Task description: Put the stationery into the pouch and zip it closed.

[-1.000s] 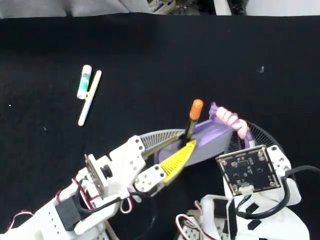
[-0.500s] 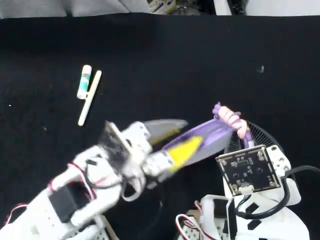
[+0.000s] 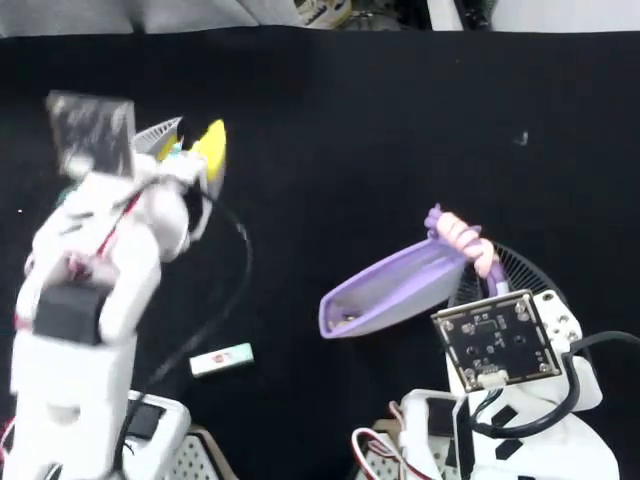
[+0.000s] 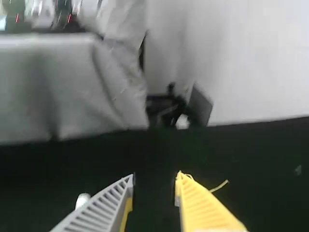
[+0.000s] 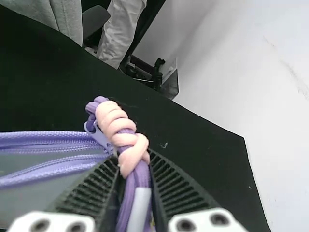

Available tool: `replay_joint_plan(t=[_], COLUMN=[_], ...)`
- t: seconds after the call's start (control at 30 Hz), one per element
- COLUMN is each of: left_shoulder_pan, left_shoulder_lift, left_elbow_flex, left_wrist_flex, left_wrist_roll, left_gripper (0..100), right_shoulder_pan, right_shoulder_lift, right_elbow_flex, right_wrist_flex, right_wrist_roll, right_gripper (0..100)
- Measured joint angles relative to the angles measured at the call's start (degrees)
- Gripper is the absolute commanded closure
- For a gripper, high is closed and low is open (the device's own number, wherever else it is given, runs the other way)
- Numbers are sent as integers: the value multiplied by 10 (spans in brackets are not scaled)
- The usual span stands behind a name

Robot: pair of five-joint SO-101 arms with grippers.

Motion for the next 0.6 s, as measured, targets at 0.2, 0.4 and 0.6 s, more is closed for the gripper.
replay_joint_plan(t=[0.2, 0.4, 0.6], left_shoulder_pan=[-55, -84, -108], left_shoulder_lift=[187, 389, 574], left_elbow_flex=[-2, -21, -142], left_wrist_flex=[-19, -71, -79], left_wrist_roll=[0, 0, 0], left_gripper=[847, 847, 847], right_shoulder_pan=[0, 0, 0], right_shoulder_lift=[0, 0, 0], right_elbow_flex=[0, 0, 0], right_wrist_flex=[0, 0, 0], right_wrist_roll=[0, 0, 0], right_gripper=[988, 988, 988])
